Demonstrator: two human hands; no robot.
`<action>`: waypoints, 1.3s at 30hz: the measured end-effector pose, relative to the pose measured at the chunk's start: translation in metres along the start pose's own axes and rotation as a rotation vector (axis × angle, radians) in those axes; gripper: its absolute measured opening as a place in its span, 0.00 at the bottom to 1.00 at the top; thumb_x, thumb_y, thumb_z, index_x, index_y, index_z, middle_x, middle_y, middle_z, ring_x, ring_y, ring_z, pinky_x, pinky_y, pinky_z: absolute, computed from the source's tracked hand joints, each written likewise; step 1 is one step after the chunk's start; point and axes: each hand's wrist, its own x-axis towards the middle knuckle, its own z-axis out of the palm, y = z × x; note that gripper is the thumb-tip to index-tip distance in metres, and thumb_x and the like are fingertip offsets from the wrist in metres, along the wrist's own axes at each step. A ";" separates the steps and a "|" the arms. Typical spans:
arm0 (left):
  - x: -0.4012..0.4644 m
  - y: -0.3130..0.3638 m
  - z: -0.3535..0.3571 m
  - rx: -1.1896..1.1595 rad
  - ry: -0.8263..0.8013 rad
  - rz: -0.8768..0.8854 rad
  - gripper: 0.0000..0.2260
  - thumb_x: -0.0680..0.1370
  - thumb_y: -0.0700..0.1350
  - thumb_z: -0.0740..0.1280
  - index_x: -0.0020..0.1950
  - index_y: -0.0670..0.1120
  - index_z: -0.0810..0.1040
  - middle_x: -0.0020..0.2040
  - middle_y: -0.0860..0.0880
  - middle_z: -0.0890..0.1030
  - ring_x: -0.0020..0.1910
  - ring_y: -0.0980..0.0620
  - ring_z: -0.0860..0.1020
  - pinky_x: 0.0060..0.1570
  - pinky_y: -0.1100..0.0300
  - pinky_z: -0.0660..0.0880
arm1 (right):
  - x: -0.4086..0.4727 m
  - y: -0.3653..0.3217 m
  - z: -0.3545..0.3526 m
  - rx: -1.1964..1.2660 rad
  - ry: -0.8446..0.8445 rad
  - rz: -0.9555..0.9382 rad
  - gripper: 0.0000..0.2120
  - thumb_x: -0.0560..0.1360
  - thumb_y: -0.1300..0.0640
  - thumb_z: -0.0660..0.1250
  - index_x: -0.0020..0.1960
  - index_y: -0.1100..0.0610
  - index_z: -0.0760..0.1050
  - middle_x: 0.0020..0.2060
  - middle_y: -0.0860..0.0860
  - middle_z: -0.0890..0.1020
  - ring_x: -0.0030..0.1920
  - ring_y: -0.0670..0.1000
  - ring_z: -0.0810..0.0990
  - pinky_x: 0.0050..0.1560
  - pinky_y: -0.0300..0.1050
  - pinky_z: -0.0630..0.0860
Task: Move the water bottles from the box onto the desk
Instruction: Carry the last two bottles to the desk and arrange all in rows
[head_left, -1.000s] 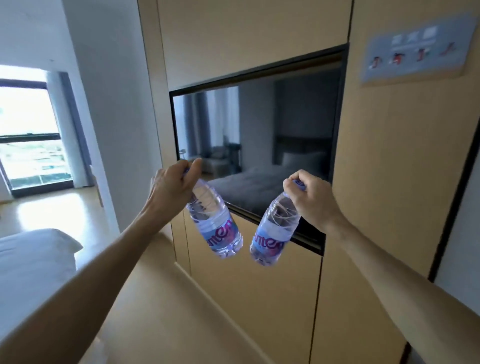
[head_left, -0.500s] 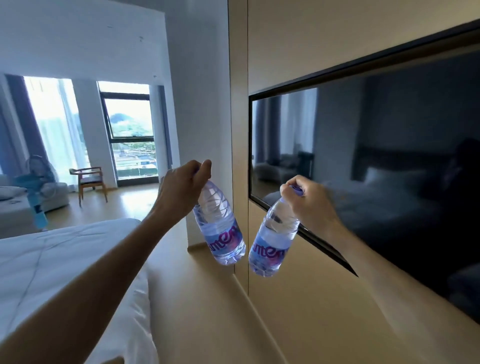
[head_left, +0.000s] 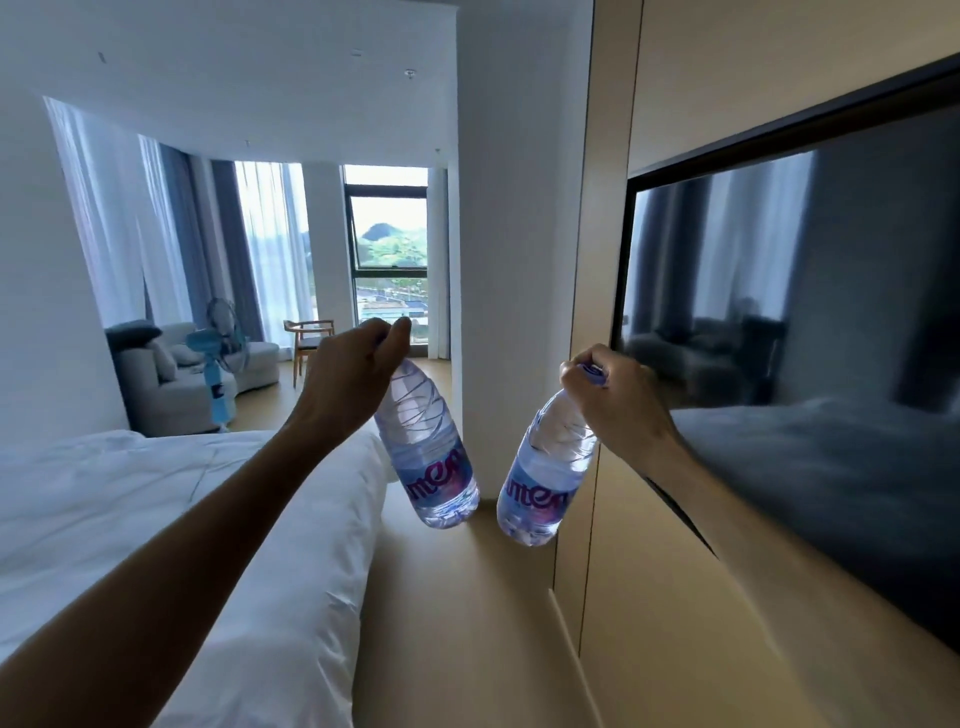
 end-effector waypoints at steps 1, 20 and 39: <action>0.008 -0.011 0.007 0.009 0.003 -0.003 0.20 0.83 0.52 0.57 0.45 0.39 0.80 0.40 0.45 0.82 0.39 0.47 0.79 0.36 0.63 0.70 | 0.012 0.007 0.011 0.010 -0.008 -0.001 0.07 0.78 0.51 0.63 0.44 0.52 0.74 0.34 0.43 0.78 0.38 0.42 0.77 0.36 0.36 0.69; 0.215 -0.261 0.150 0.137 0.035 0.009 0.31 0.76 0.63 0.47 0.44 0.41 0.80 0.37 0.47 0.81 0.35 0.47 0.78 0.39 0.55 0.73 | 0.275 0.114 0.249 0.034 -0.073 -0.017 0.07 0.79 0.54 0.63 0.47 0.57 0.77 0.39 0.51 0.81 0.38 0.44 0.76 0.33 0.26 0.69; 0.449 -0.482 0.339 0.211 0.063 -0.046 0.28 0.79 0.60 0.50 0.41 0.41 0.78 0.34 0.46 0.80 0.31 0.47 0.78 0.39 0.51 0.78 | 0.579 0.262 0.463 0.077 -0.131 -0.136 0.06 0.80 0.52 0.62 0.49 0.55 0.74 0.40 0.48 0.78 0.37 0.43 0.75 0.36 0.30 0.69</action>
